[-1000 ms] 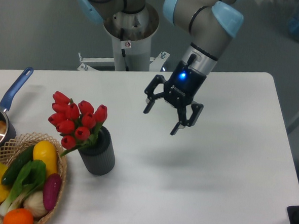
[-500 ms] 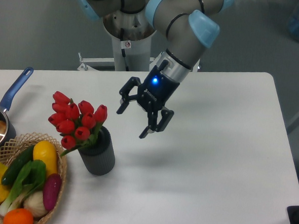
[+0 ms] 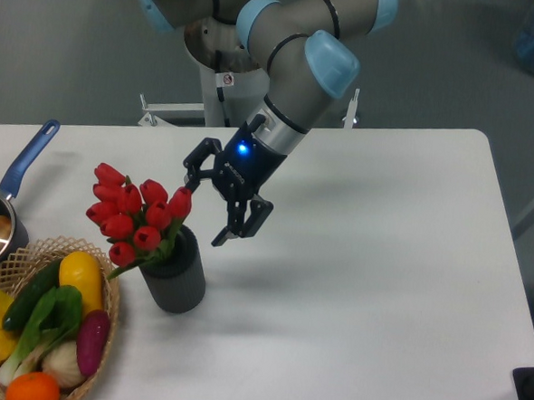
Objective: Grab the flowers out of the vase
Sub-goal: 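Move the open gripper toward the red tulip stems above the vase, then lower the gripper around the tulip stems just above the vase rim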
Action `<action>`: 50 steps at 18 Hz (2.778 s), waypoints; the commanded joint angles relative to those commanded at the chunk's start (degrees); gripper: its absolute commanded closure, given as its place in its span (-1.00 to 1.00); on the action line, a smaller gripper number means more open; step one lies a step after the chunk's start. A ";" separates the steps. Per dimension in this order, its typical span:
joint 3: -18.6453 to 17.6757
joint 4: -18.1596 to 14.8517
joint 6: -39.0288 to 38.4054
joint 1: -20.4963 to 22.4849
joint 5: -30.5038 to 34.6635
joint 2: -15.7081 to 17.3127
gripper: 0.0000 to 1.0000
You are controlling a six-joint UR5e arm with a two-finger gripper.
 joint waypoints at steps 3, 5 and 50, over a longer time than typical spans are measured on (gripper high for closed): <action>0.44 0.17 0.09 -0.88 -0.27 -0.62 -1.00; 0.61 0.44 0.09 -1.23 -0.44 -1.49 -1.00; 0.26 0.79 0.62 -0.70 -13.53 -6.24 -1.00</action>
